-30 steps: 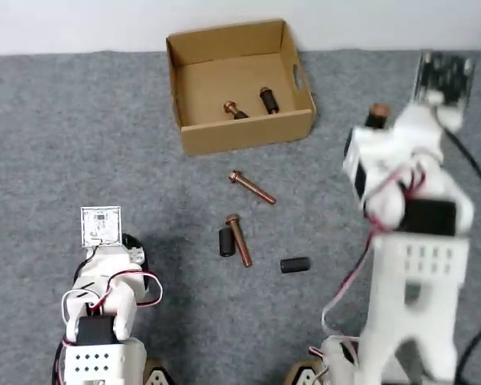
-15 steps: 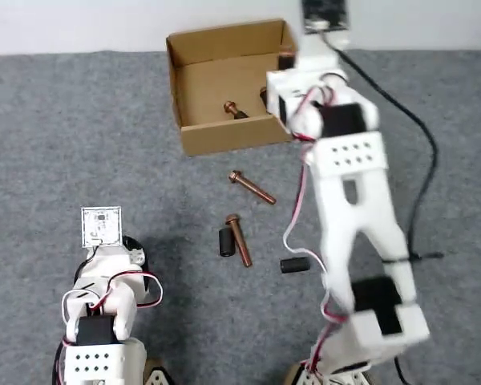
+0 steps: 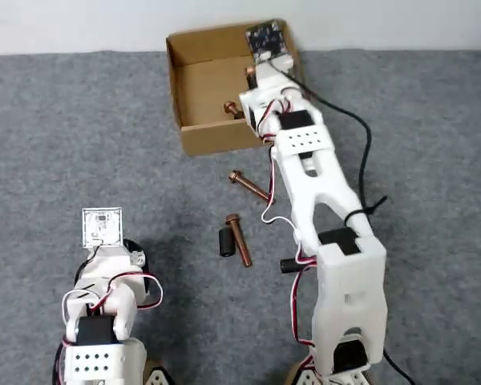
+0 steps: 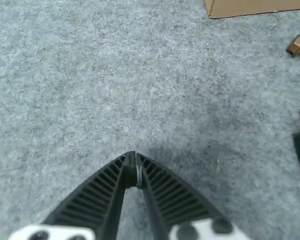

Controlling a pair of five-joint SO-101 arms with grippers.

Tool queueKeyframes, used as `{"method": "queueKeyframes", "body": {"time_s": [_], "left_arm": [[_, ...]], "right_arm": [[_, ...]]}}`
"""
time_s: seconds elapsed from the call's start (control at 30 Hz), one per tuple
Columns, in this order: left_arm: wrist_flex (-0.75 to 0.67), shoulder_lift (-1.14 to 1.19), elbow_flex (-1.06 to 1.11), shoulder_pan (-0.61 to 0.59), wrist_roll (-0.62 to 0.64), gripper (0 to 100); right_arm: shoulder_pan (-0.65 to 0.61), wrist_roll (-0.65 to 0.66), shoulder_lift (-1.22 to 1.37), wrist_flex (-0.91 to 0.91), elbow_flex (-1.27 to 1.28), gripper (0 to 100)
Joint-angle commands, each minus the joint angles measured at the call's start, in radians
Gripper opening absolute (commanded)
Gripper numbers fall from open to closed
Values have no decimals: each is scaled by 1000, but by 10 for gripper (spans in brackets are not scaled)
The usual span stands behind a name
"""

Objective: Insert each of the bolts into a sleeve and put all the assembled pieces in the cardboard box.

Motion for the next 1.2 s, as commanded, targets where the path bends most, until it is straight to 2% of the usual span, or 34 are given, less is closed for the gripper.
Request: {"method": "queueKeyframes", "body": {"time_s": [0.0, 0.1, 0.23, 0.3, 0.5, 0.67, 1.03, 1.17], "left_arm": [[5, -9, -5, 2, 9, 5], [5, -9, -5, 2, 9, 5], [5, -9, -5, 2, 9, 5], [5, -9, -5, 2, 9, 5], [5, -9, -5, 0, 9, 5], [5, -9, -5, -5, 9, 5], [6, -9, -5, -8, 9, 5], [6, -9, -5, -8, 9, 5]], "right_arm": [[-2, 14, 18, -48, -72, 9], [-2, 14, 36, -30, -72, 21], [-2, 12, 39, 50, -72, 144], [-4, 11, 36, 74, -72, 167], [-10, 8, -39, 104, -72, 91], [-28, 6, -125, 291, -72, 6], [-76, 2, -263, 725, -72, 8], [-99, -109, -277, 915, -72, 8]]}}
